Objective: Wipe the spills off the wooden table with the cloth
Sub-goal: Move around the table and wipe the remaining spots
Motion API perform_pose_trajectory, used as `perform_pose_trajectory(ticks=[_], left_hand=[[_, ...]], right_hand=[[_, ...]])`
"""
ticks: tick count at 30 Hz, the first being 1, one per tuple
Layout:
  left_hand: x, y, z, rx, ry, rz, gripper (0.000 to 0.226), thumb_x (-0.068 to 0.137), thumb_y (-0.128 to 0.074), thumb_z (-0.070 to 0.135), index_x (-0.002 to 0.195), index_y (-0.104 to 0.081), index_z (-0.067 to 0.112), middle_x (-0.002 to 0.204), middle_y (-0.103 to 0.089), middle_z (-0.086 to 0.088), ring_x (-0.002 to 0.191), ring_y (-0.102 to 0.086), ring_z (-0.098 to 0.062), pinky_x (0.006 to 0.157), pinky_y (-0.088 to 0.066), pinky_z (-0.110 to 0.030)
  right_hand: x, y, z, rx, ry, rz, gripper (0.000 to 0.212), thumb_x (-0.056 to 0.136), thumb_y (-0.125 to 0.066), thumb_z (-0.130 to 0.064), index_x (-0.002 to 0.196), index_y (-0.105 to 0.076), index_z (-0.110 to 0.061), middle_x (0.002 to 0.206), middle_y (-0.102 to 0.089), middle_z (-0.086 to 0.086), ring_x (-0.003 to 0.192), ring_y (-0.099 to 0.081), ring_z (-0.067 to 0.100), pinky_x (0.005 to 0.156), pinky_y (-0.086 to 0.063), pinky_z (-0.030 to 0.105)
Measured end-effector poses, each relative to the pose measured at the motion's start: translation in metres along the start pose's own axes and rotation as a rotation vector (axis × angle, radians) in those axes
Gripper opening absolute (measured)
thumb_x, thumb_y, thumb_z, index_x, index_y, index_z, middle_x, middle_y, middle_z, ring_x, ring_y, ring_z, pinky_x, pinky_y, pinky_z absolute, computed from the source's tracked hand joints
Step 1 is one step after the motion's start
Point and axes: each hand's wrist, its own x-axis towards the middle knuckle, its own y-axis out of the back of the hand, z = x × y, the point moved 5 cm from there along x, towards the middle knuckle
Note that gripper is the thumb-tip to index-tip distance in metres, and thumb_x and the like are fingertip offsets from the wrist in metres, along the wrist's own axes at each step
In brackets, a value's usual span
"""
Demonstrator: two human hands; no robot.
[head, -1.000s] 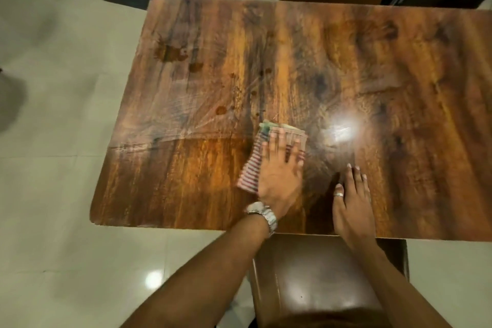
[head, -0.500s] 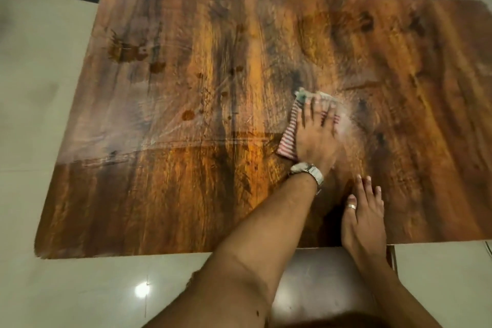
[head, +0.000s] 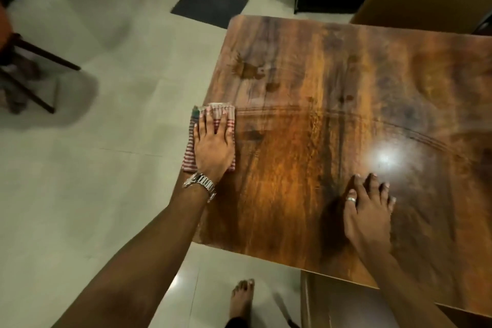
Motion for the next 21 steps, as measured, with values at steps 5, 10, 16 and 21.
perform_pose_trajectory(ticks=[5, 10, 16, 21], left_hand=[[0.02, 0.002, -0.037, -0.046, 0.017, -0.011, 0.058, 0.109, -0.023, 0.042, 0.165, -0.013, 0.027, 0.172, -0.005, -0.013, 0.16, -0.007, -0.032, 0.129, -0.014, -0.053], [-0.008, 0.003, -0.026, -0.034, 0.005, 0.002, 0.06, 0.109, -0.017, 0.043, 0.165, -0.013, 0.02, 0.172, -0.003, -0.013, 0.16, 0.001, -0.029, 0.13, -0.007, -0.049], [-0.064, -0.011, -0.006, -0.014, 0.016, -0.071, 0.064, 0.105, -0.008, 0.047, 0.165, -0.002, 0.023, 0.173, 0.007, -0.009, 0.16, 0.008, -0.028, 0.13, 0.0, -0.049], [-0.052, -0.027, 0.076, 0.009, -0.13, -0.103, 0.062, 0.107, -0.004, 0.046, 0.162, 0.013, 0.024, 0.171, 0.018, -0.01, 0.158, 0.016, -0.03, 0.13, 0.002, -0.051]], right_hand=[[0.0, 0.001, 0.009, -0.058, 0.024, -0.034, 0.053, 0.102, -0.025, -0.037, 0.154, -0.024, -0.022, 0.164, -0.006, 0.006, 0.151, 0.003, 0.028, 0.121, -0.002, 0.051], [-0.001, 0.005, 0.004, -0.077, 0.0, -0.052, 0.055, 0.101, -0.031, -0.036, 0.154, -0.025, -0.023, 0.164, -0.007, 0.006, 0.151, 0.001, 0.03, 0.121, -0.003, 0.052], [0.003, 0.015, -0.003, -0.089, -0.017, -0.098, 0.054, 0.101, -0.034, -0.035, 0.153, -0.028, -0.021, 0.164, -0.007, 0.007, 0.151, -0.002, 0.032, 0.121, -0.006, 0.052], [0.005, 0.015, 0.001, -0.073, -0.028, -0.096, 0.053, 0.1, -0.035, -0.034, 0.151, -0.033, -0.021, 0.163, -0.012, 0.007, 0.151, -0.005, 0.032, 0.121, -0.007, 0.05]])
